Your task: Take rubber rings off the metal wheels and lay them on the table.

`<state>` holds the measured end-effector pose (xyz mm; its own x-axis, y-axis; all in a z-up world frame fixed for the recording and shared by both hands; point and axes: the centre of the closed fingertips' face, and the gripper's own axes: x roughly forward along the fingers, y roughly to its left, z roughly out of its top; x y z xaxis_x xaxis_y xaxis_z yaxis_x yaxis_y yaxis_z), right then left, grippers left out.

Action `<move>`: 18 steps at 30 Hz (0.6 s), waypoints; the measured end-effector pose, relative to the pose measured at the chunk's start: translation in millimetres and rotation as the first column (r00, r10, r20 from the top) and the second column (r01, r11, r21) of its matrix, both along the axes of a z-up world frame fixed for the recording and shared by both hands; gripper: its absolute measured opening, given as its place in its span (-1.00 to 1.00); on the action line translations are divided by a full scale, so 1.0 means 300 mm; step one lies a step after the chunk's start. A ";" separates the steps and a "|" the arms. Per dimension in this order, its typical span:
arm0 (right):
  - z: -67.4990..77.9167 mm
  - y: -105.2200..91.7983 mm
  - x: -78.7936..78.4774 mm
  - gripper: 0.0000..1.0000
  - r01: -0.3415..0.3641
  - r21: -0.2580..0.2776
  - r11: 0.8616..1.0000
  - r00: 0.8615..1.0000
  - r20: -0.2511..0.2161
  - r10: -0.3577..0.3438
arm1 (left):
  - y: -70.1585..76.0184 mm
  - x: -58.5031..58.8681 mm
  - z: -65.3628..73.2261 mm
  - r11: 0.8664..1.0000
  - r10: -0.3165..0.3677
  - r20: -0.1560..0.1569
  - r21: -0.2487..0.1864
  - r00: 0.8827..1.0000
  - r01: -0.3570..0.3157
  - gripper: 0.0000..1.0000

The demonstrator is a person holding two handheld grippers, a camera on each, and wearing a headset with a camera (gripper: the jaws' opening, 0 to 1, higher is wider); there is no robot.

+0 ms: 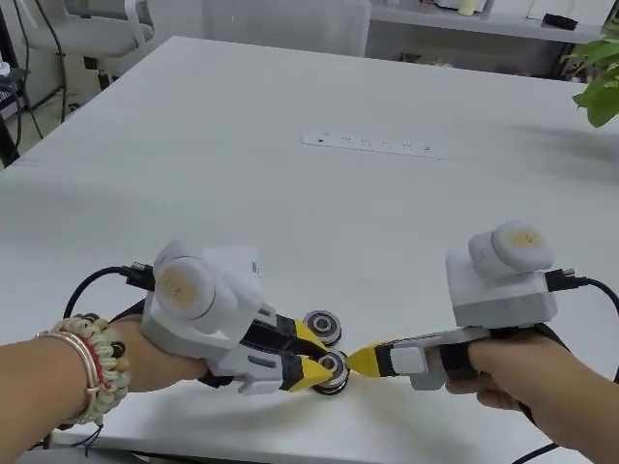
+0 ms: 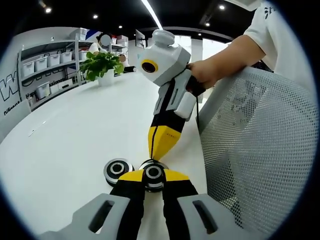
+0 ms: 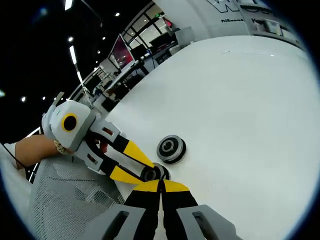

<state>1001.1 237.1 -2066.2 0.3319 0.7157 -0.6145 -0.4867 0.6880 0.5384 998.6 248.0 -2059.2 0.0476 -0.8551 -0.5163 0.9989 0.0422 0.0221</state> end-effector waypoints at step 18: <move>0.014 0.013 -0.009 -1.00 0.001 0.014 1.000 1.000 -0.006 -0.001 | 0.000 -0.001 -0.001 1.000 -0.004 -0.003 -0.001 1.000 0.004 -0.86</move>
<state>998.4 241.1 -2061.9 0.3286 0.7238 -0.6067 -0.4827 0.6809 0.5508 998.4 248.0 -2059.4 0.0427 -0.8557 -0.5157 0.9991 0.0382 0.0194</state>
